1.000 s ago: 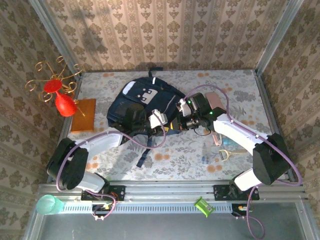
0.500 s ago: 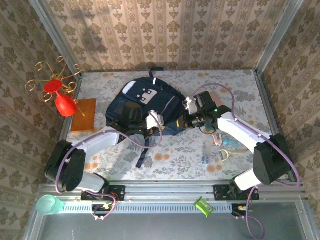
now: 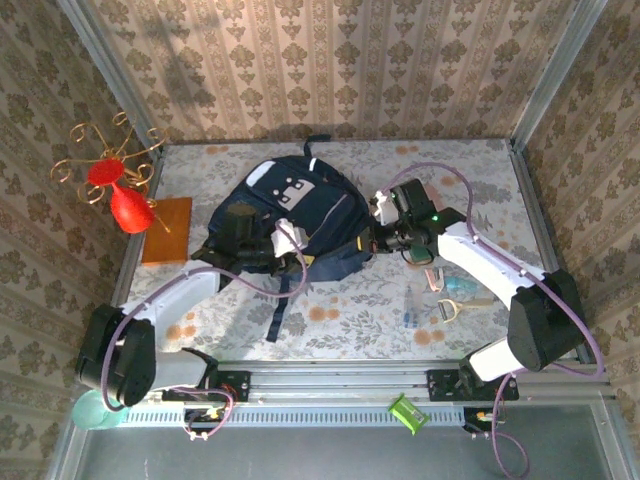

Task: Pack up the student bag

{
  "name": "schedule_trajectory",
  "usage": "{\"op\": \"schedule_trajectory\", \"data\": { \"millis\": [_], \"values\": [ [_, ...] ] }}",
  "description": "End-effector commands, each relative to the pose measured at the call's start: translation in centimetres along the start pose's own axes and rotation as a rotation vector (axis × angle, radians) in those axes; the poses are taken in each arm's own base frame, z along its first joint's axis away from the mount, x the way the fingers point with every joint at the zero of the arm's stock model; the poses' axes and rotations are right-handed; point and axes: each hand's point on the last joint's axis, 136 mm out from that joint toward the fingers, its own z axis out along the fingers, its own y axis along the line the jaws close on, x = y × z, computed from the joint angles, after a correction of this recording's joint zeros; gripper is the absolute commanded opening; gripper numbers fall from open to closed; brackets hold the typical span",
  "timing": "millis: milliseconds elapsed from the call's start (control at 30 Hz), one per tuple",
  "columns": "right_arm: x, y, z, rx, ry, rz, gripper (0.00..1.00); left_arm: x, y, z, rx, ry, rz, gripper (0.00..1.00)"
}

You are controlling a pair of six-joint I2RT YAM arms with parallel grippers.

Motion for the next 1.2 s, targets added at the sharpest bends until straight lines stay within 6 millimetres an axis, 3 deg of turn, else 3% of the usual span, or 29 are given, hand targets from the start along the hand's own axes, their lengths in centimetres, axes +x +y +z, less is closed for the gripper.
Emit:
{"op": "schedule_trajectory", "data": {
  "millis": [0, 167, 300, 533, 633, 733, 1000, 1067, 1167],
  "values": [
    [-0.6, 4.2, -1.2, -0.137, -0.050, -0.052, 0.00, -2.2, -1.7, 0.5, 0.024, -0.032, 0.054, 0.57],
    [-0.2, 6.0, -1.0, -0.169, -0.042, -0.074, 0.00, -3.5, -3.1, 2.6, 0.078, -0.014, 0.052, 0.57],
    [0.0, 6.8, -1.1, -0.182, -0.043, -0.084, 0.00, -2.3, -2.5, 3.9, 0.072, 0.060, 0.041, 0.52],
    [0.7, 7.0, -0.8, -0.179, -0.029, -0.096, 0.00, -1.5, -1.7, 4.9, 0.073, 0.109, 0.018, 0.27],
    [0.9, 6.0, -0.8, -0.137, -0.023, -0.104, 0.00, -1.1, -1.5, 4.5, 0.071, 0.118, 0.008, 0.12],
    [0.9, 3.9, -0.9, -0.055, -0.018, -0.084, 0.00, -0.8, -1.3, 3.5, 0.062, 0.116, 0.003, 0.02],
    [0.5, -4.6, -3.0, 0.305, -0.037, -0.016, 0.00, -0.1, -0.6, 0.2, -0.021, 0.085, 0.008, 0.00],
    [0.3, -5.0, -3.3, 0.335, -0.042, -0.022, 0.00, 0.3, -0.4, -0.2, -0.046, 0.091, 0.010, 0.00],
    [0.1, -3.4, -2.6, 0.251, -0.048, -0.043, 0.00, 1.2, -0.1, -0.5, -0.079, 0.112, 0.002, 0.00]
  ]
}}
